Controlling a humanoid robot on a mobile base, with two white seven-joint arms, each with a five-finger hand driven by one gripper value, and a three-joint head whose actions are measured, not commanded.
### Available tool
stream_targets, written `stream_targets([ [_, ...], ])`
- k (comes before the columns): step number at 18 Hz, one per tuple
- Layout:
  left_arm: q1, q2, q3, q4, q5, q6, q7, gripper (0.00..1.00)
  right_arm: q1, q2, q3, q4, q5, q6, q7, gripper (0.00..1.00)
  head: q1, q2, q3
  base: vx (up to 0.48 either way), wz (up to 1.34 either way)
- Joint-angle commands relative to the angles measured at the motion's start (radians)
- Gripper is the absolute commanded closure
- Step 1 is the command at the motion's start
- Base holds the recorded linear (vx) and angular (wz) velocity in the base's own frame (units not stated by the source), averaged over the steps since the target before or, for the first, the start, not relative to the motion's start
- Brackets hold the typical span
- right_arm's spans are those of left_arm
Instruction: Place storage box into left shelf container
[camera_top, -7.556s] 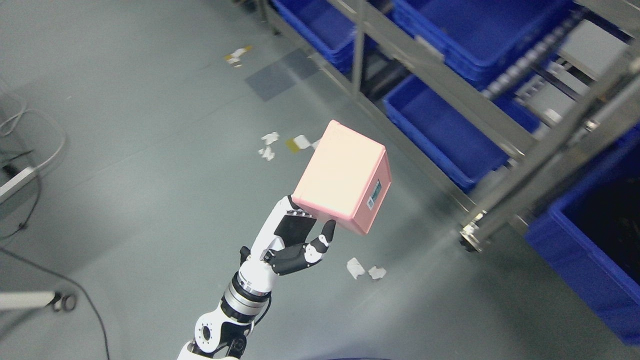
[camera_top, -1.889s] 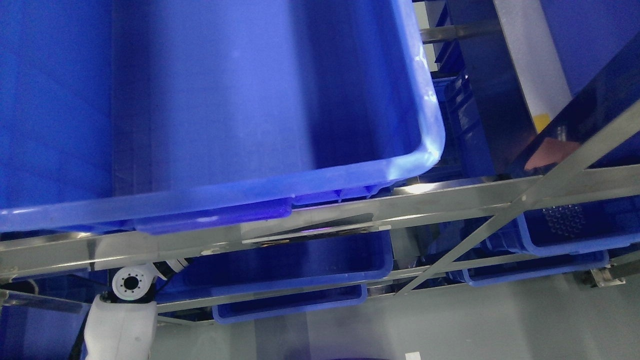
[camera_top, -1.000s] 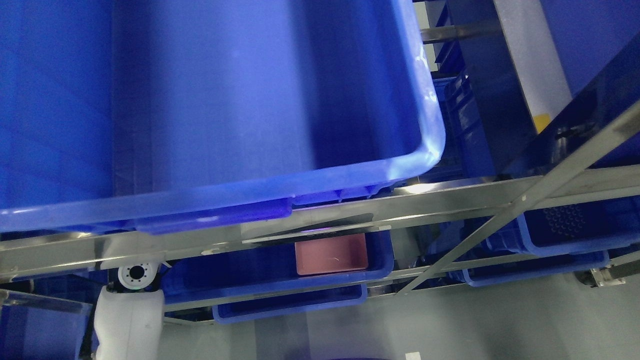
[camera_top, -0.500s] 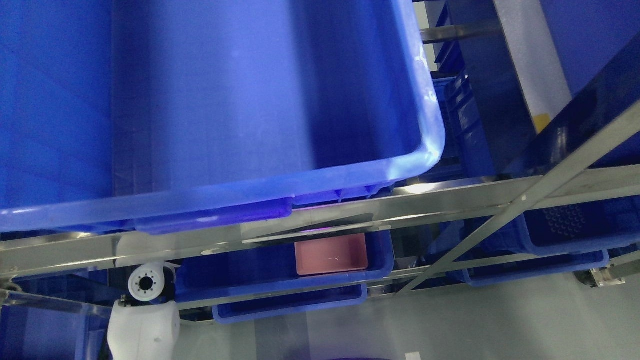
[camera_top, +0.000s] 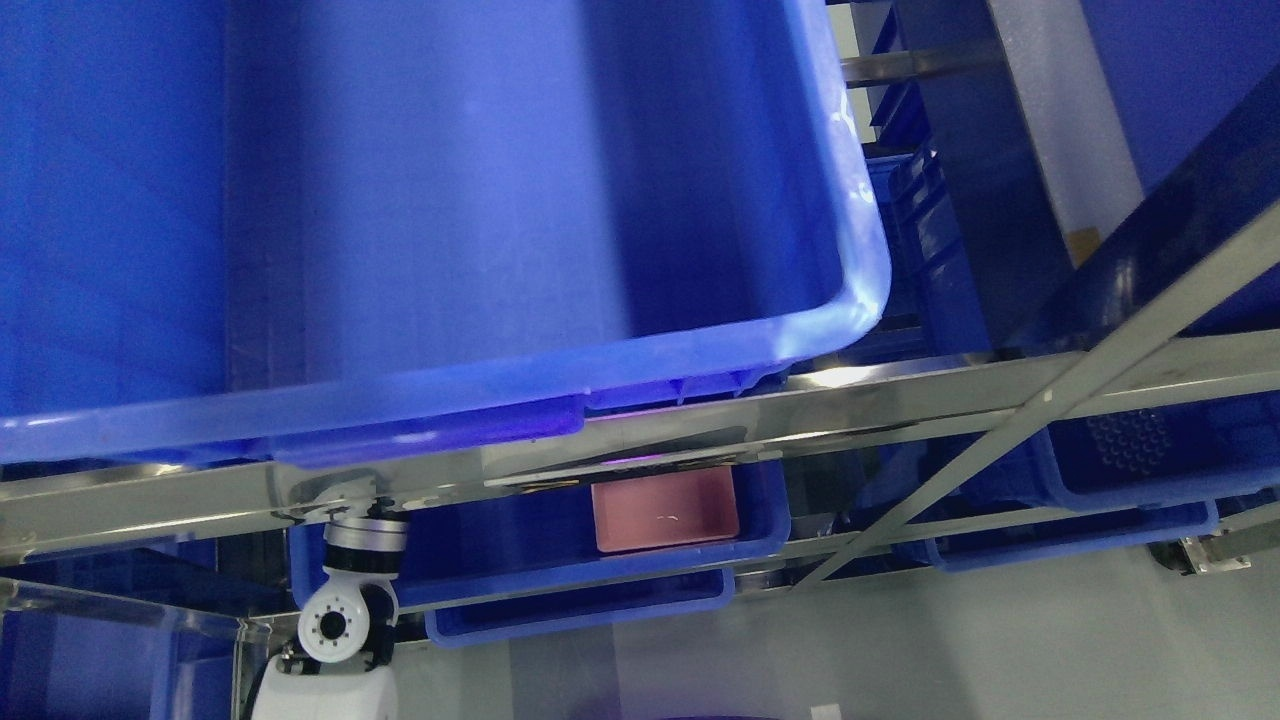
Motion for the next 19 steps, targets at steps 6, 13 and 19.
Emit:
stream_targets([
  [6,0.136,0.005,-0.085,-0.142,0.013,-0.05,0.028,0.0,-0.005,-0.017,0.0,-0.017,-0.021,0.0,0.0,0.0,0.0,0.0,0.0,0.0,0.0],
  [13,0.137,0.005,-0.083,-0.141,0.013,-0.024,0.053,0.0,-0.005,-0.017,0.0,-0.017,-0.021,0.0,0.0,0.0,0.0,0.0,0.0,0.0,0.0],
  [19,0.142,0.005,-0.091,-0.139,0.013,-0.024,0.051,0.0,-0.005,-0.017,0.0,-0.017,-0.021,-0.002,0.0,0.0,0.0,0.0,0.0,-0.001,0.02],
])
